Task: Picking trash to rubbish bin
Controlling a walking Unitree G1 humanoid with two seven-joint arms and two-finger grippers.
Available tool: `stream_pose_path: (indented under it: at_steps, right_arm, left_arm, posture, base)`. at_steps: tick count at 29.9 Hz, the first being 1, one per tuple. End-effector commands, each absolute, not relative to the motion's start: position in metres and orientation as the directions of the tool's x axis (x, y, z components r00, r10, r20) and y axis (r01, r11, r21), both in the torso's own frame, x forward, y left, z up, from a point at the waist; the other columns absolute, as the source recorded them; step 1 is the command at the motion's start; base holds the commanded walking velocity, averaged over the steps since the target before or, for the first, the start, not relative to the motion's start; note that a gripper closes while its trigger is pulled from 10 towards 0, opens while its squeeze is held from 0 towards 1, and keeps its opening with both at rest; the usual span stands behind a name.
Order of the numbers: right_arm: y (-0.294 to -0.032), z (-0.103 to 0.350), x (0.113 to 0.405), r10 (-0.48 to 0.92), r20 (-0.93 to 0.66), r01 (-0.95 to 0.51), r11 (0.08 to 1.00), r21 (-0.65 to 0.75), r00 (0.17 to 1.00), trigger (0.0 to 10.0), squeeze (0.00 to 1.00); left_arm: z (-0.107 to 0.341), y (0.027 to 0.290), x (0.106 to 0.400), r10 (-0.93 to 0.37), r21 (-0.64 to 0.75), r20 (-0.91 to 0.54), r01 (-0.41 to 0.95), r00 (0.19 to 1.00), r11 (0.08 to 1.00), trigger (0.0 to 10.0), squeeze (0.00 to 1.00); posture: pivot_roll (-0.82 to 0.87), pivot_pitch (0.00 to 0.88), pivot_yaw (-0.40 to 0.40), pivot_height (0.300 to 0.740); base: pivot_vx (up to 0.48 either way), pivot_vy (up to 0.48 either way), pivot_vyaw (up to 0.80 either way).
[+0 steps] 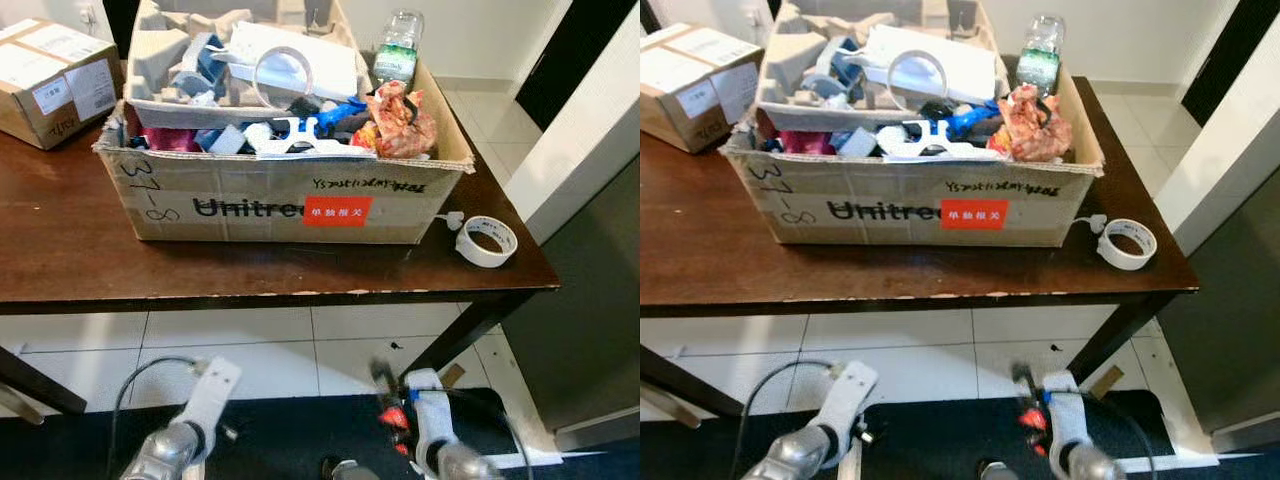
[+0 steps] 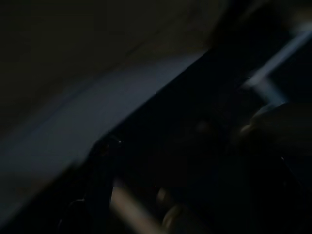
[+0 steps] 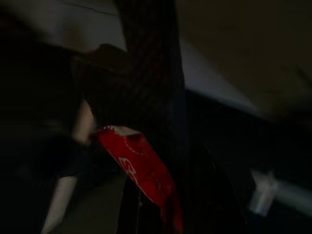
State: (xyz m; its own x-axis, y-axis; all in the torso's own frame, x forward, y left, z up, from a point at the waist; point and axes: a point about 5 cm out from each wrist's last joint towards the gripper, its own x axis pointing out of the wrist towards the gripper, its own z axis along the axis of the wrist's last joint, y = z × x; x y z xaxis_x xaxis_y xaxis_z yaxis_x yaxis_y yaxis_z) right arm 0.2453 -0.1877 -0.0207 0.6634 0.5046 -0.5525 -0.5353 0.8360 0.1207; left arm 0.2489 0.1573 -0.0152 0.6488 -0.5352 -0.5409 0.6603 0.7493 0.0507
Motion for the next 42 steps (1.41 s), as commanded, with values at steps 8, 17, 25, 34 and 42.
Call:
stream_pose_path:
  at_steps: [8,17,25,34,42]
  right_arm:
    - [-0.172,0.051,0.232,0.908,-0.383,-0.874,0.319,0.367,0.171,10.0,0.00]
    - [-0.144,0.132,0.268,0.964,-0.019,-0.933,0.261,0.247,0.264,10.0,0.00]
    - [-0.144,0.214,0.307,0.864,0.278,-0.908,0.395,0.140,0.419,10.0,0.00]
    - [-0.150,0.267,0.323,0.762,0.449,-0.878,0.461,0.131,0.467,10.0,0.00]
    - [-0.165,0.314,0.339,0.639,0.573,-0.829,0.543,0.134,0.512,10.0,0.00]
  left_arm:
    - [0.032,0.145,0.240,-0.842,-0.164,-0.450,0.899,0.299,0.407,10.0,0.00]
    - [0.091,0.138,0.265,-0.898,-0.120,-0.181,0.898,0.400,0.424,10.0,0.00]
    - [0.147,0.134,0.293,-0.864,-0.037,0.015,0.863,0.504,0.503,10.0,0.00]
    - [0.188,0.126,0.304,-0.860,0.055,0.099,0.860,0.501,0.508,10.0,0.00]
    - [0.226,0.116,0.306,-0.891,0.114,0.164,0.889,0.424,0.444,10.0,0.00]
  posture:
    - [0.01,0.150,-0.034,0.740]
    - [0.01,0.140,-0.030,0.740]
    - [0.01,0.133,-0.033,0.740]
    - [0.01,0.138,-0.038,0.740]
    - [0.01,0.145,-0.041,0.740]
  base:
    - [0.000,0.000,0.00]
    - [0.000,0.000,0.00]
    - [0.000,0.000,0.00]
    - [0.000,0.000,0.00]
    - [0.000,0.000,0.00]
